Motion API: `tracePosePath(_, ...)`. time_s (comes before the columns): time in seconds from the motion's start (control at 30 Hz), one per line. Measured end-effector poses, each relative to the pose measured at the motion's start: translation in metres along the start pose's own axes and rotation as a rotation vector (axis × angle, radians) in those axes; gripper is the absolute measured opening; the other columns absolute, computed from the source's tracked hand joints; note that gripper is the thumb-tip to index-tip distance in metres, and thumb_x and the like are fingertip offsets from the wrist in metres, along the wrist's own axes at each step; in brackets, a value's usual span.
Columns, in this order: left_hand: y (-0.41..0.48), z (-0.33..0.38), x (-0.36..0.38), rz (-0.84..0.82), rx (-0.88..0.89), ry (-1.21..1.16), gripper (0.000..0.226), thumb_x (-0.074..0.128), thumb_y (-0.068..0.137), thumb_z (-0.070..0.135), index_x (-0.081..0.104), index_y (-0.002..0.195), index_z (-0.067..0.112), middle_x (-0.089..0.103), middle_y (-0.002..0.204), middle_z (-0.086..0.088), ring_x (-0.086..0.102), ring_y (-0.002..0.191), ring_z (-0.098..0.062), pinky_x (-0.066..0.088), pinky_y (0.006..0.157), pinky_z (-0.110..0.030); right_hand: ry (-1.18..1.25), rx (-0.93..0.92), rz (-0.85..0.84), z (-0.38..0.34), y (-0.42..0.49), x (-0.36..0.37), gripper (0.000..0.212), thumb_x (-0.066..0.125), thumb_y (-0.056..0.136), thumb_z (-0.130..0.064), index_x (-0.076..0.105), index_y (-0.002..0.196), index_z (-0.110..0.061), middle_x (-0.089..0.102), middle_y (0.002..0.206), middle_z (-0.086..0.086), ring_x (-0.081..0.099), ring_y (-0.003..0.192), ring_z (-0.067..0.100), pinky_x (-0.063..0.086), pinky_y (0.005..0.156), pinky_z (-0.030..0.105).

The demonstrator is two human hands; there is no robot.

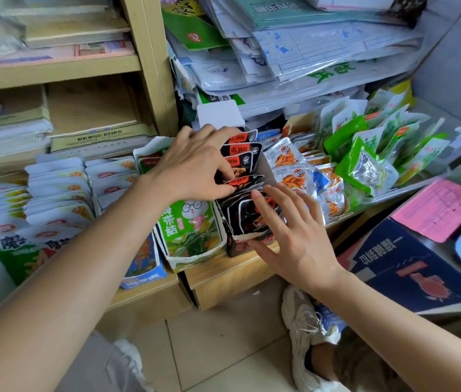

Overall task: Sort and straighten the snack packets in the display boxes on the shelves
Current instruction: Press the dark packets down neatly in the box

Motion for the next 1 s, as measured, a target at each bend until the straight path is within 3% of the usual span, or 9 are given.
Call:
tracePosePath(0.23, 0.005, -0.006, 0.003, 0.021, -0.019, -0.063, 0.016, 0.075, 0.085, 0.045, 0.081, 0.085, 0.031, 0.037, 0.153, 0.012, 0.038, 0.125, -0.020, 0.027, 0.097, -0.040, 0.010, 0.018, -0.037, 0.000, 0.003, -0.001, 0.079, 0.065, 0.087, -0.050, 0.038, 0.153, -0.016, 0.044, 0.150, 0.011, 0.037, 0.143, 0.032, 0.030, 0.112, 0.053)
tracePosePath(0.37, 0.006, -0.021, -0.003, 0.104, -0.084, -0.319, 0.019, 0.073, 0.084, 0.037, 0.082, 0.087, 0.021, 0.048, 0.146, 0.007, 0.048, 0.124, -0.022, 0.044, 0.098, -0.044, 0.011, 0.024, -0.051, -0.001, 0.003, -0.002, 0.081, 0.067, 0.086, -0.049, 0.037, 0.153, -0.017, 0.043, 0.151, 0.011, 0.036, 0.144, 0.032, 0.029, 0.113, 0.054)
tracePosePath(0.53, 0.008, -0.031, -0.013, 0.264, -0.251, -0.521, 0.018, 0.075, 0.089, 0.020, 0.080, 0.090, 0.003, 0.059, 0.136, -0.005, 0.057, 0.116, -0.017, 0.038, 0.091, -0.019, 0.014, 0.048, -0.098, 0.000, 0.006, 0.001, 0.086, 0.068, 0.084, -0.051, 0.032, 0.156, -0.020, 0.030, 0.160, 0.011, 0.027, 0.149, 0.031, 0.025, 0.115, 0.054)
tracePosePath(0.6, 0.008, -0.028, -0.014, 0.242, -0.259, -0.530, 0.022, 0.077, 0.085, 0.030, 0.080, 0.088, 0.009, 0.062, 0.130, -0.002, 0.060, 0.112, -0.018, 0.042, 0.089, -0.023, 0.025, 0.044, -0.107, 0.002, 0.009, 0.001, 0.088, 0.068, 0.082, -0.054, 0.031, 0.156, -0.022, 0.021, 0.164, 0.009, 0.020, 0.152, 0.029, 0.021, 0.116, 0.052)
tracePosePath(0.7, 0.005, -0.021, -0.011, 0.160, -0.253, -0.389, 0.018, 0.081, 0.073, 0.049, 0.076, 0.085, 0.036, 0.064, 0.124, 0.006, 0.060, 0.112, -0.018, 0.046, 0.093, -0.037, 0.024, 0.042, -0.144, 0.006, 0.014, 0.001, 0.093, 0.068, 0.080, -0.057, 0.027, 0.157, -0.024, 0.010, 0.167, 0.006, 0.010, 0.154, 0.026, 0.017, 0.119, 0.051)
tracePosePath(0.8, 0.003, -0.016, -0.011, 0.141, -0.205, -0.281, 0.036, 0.086, 0.068, 0.045, 0.067, 0.098, 0.038, 0.063, 0.121, 0.009, 0.059, 0.113, -0.020, 0.046, 0.094, -0.040, -0.001, 0.033, -0.193, 0.009, 0.019, 0.001, 0.096, 0.062, 0.080, -0.064, 0.021, 0.159, -0.026, 0.004, 0.168, 0.002, 0.003, 0.155, 0.024, 0.014, 0.121, 0.051)
tracePosePath(0.9, -0.001, -0.018, -0.016, 0.113, -0.140, -0.577, 0.060, 0.085, 0.077, 0.029, 0.058, 0.130, 0.031, 0.051, 0.138, 0.016, 0.051, 0.126, -0.005, 0.040, 0.103, -0.018, -0.038, 0.014, -0.238, 0.013, 0.023, 0.000, 0.099, 0.055, 0.081, -0.071, 0.013, 0.160, -0.028, -0.001, 0.168, 0.000, -0.005, 0.155, 0.024, 0.011, 0.121, 0.054)
tracePosePath(0.93, -0.003, -0.020, -0.017, 0.137, -0.124, -0.666, 0.059, 0.080, 0.084, 0.026, 0.055, 0.138, 0.028, 0.048, 0.143, 0.017, 0.047, 0.130, 0.001, 0.035, 0.105, -0.011, -0.054, 0.006, -0.251, 0.014, 0.025, 0.000, 0.101, 0.052, 0.081, -0.075, 0.010, 0.160, -0.028, -0.003, 0.168, 0.000, -0.008, 0.154, 0.025, 0.009, 0.122, 0.055)
tracePosePath(1.0, -0.004, -0.022, -0.016, 0.196, -0.122, -0.646, 0.050, 0.070, 0.094, 0.026, 0.057, 0.142, 0.026, 0.052, 0.146, 0.011, 0.046, 0.135, 0.000, 0.034, 0.111, -0.015, -0.083, -0.008, -0.274, 0.017, 0.028, 0.001, 0.104, 0.048, 0.081, -0.082, 0.005, 0.160, -0.030, -0.007, 0.168, -0.001, -0.011, 0.154, 0.026, 0.007, 0.122, 0.057)
Point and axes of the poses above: each hand's wrist, its own y-axis towards the middle knuckle, its own x-axis out of the palm, z = x × y, the point moved 3 cm from there along y, towards the middle knuckle
